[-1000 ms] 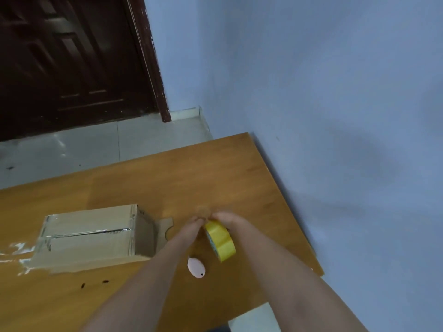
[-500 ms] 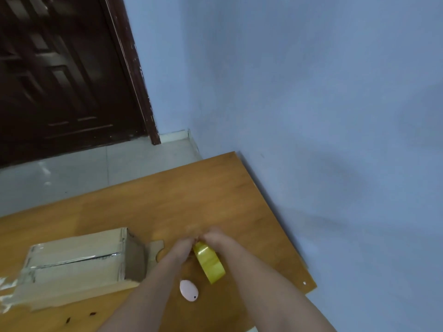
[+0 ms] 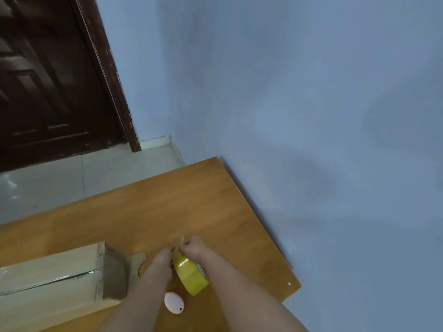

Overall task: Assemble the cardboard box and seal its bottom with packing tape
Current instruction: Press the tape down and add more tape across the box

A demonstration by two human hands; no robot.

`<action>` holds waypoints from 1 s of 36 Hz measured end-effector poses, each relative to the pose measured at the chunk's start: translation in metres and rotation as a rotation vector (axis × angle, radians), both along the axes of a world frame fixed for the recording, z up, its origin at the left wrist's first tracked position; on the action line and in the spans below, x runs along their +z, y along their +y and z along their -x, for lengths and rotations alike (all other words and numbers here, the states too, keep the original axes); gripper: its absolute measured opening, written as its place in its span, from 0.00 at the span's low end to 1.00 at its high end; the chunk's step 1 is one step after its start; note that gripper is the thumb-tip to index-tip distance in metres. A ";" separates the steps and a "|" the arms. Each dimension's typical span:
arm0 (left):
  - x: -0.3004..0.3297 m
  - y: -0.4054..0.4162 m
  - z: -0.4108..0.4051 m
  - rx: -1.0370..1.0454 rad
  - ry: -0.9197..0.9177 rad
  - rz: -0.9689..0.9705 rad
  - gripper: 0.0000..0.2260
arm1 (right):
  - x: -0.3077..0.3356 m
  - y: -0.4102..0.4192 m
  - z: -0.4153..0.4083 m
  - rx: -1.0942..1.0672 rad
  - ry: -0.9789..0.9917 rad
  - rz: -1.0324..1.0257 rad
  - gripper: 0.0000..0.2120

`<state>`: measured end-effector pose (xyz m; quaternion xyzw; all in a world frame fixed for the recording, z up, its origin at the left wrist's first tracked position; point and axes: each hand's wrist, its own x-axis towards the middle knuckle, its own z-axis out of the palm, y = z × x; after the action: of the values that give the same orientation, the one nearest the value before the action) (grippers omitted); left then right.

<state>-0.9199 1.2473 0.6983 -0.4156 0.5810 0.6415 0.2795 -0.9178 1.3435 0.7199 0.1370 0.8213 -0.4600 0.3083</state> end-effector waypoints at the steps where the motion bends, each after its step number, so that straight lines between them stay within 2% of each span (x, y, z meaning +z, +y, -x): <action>1: -0.001 -0.001 0.001 0.013 0.000 -0.021 0.14 | 0.000 0.000 0.000 -0.002 0.002 -0.005 0.14; 6: -0.006 -0.006 0.004 0.046 -0.005 -0.037 0.18 | 0.000 0.002 0.000 -0.022 -0.007 -0.012 0.18; 7: -0.005 -0.005 0.004 0.027 -0.005 -0.030 0.18 | 0.000 0.003 0.000 -0.023 -0.014 -0.001 0.16; 10: 0.001 -0.001 0.006 -0.048 -0.051 -0.048 0.20 | -0.002 0.003 -0.001 -0.074 -0.032 0.058 0.02; 14: 0.002 -0.001 0.008 -0.087 -0.079 -0.056 0.22 | -0.001 0.006 -0.001 -0.156 -0.067 0.096 0.20; 15: 0.003 -0.002 0.008 -0.098 -0.079 -0.046 0.22 | 0.001 0.005 0.000 -0.168 -0.091 0.097 0.22; 19: 0.007 -0.001 0.009 -0.135 -0.086 -0.006 0.21 | 0.004 -0.005 -0.001 -0.127 -0.154 0.143 0.11; 26: 0.002 0.002 0.014 -0.141 -0.105 0.039 0.20 | -0.004 0.014 -0.001 -0.022 -0.141 0.105 0.21; 36: -0.001 0.008 0.015 -0.116 -0.155 0.082 0.20 | -0.005 0.019 -0.004 0.012 -0.098 0.101 0.21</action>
<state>-0.9347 1.2549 0.6969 -0.4409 0.6066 0.5657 0.3431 -0.9133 1.3624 0.7147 0.1386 0.7818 -0.4919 0.3572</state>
